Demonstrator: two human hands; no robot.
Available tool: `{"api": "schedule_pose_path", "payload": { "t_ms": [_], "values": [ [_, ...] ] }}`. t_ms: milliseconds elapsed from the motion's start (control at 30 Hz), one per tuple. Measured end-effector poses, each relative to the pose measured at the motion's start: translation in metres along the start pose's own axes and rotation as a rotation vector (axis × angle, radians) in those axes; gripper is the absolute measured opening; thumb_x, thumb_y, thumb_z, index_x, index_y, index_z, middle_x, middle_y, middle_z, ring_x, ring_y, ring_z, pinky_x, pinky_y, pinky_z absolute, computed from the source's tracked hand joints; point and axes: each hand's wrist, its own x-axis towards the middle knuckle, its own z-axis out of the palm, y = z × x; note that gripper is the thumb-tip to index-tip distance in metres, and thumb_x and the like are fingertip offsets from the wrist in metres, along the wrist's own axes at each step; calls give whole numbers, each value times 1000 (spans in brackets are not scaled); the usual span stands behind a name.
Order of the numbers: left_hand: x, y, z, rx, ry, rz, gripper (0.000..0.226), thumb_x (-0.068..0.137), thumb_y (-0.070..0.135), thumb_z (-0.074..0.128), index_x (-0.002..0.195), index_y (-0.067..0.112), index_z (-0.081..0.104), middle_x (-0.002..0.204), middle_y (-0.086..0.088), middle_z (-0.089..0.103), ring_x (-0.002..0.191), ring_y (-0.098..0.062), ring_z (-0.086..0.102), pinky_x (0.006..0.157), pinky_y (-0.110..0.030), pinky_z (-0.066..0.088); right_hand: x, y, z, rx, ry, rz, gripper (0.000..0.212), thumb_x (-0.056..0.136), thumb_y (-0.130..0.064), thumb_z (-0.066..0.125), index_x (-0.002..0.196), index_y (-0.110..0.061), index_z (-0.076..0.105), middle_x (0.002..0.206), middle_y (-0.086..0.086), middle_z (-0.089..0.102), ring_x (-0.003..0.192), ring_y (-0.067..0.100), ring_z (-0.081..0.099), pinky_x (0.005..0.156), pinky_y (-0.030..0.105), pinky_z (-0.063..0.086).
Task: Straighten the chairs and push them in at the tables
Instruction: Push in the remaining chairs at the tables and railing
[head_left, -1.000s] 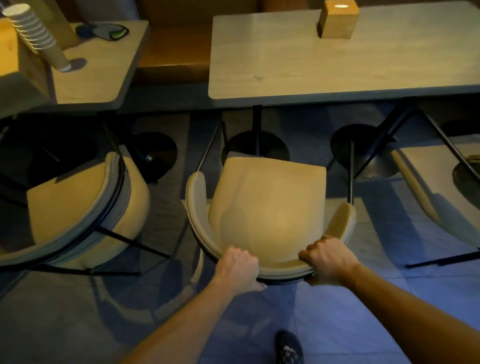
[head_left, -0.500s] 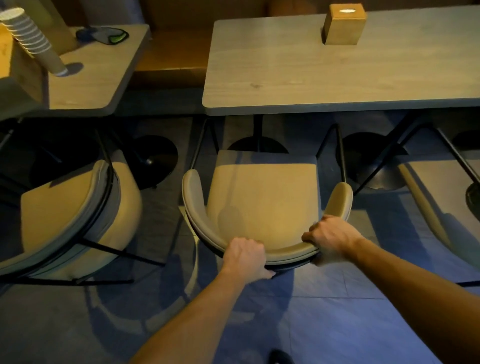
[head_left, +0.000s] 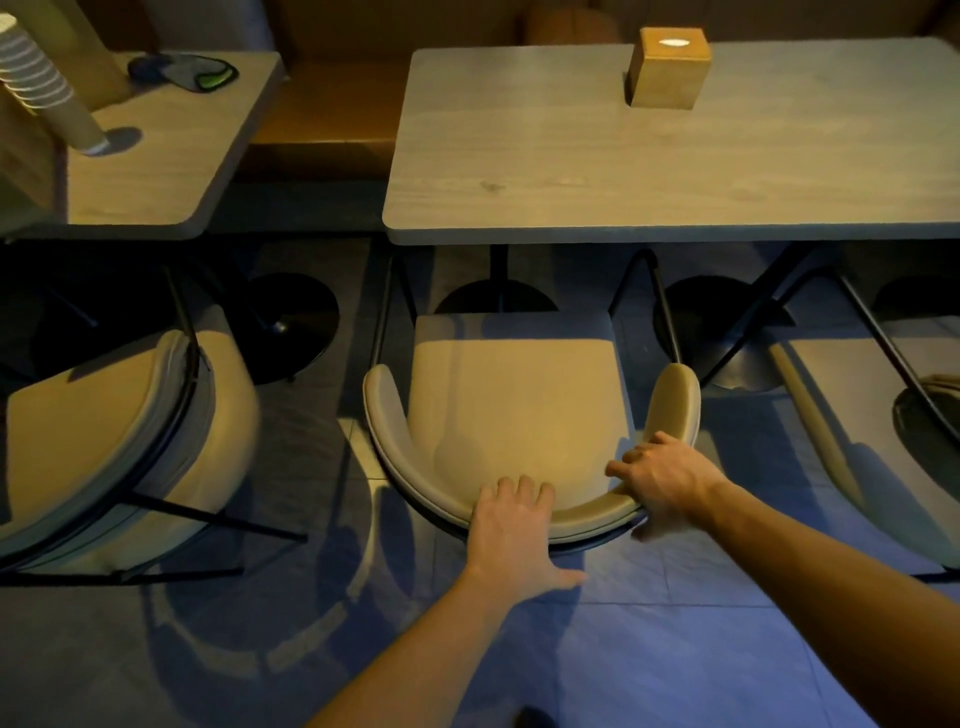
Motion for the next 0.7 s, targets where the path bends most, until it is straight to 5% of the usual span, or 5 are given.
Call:
{"api": "schedule_pose_path", "payload": {
  "t_ms": [67,167,567,700],
  "values": [
    [-12,-12,-5,-6,7,7,115,67,92,42,152,18,18,157,-18,22,138,-40,25,111,-53,21,-3,-10,-8,52,5,8,99,70,-70,71,148,-25,29,143,3,48,131,25,42,112,48,28],
    [-34,-50,-23,-11,64,-32,120,68,94,35,155,22,-7,163,-14,-10,148,-38,-6,116,-52,-4,-11,-32,-30,103,72,14,118,67,-80,64,155,-23,9,159,8,25,144,29,22,117,49,17],
    [-185,-273,-99,73,257,-230,123,65,97,31,156,20,-2,164,-14,2,148,-35,2,117,-55,10,15,-215,-209,-2,432,-15,120,65,-89,47,155,-25,1,163,7,13,147,32,13,117,45,15],
    [-247,-348,-112,146,323,-314,122,65,96,31,156,18,3,163,-15,10,146,-38,11,115,-55,15,40,-291,-271,-79,454,-53,120,69,-91,42,152,-27,-16,164,5,5,148,32,7,118,45,13]
  ]
}}
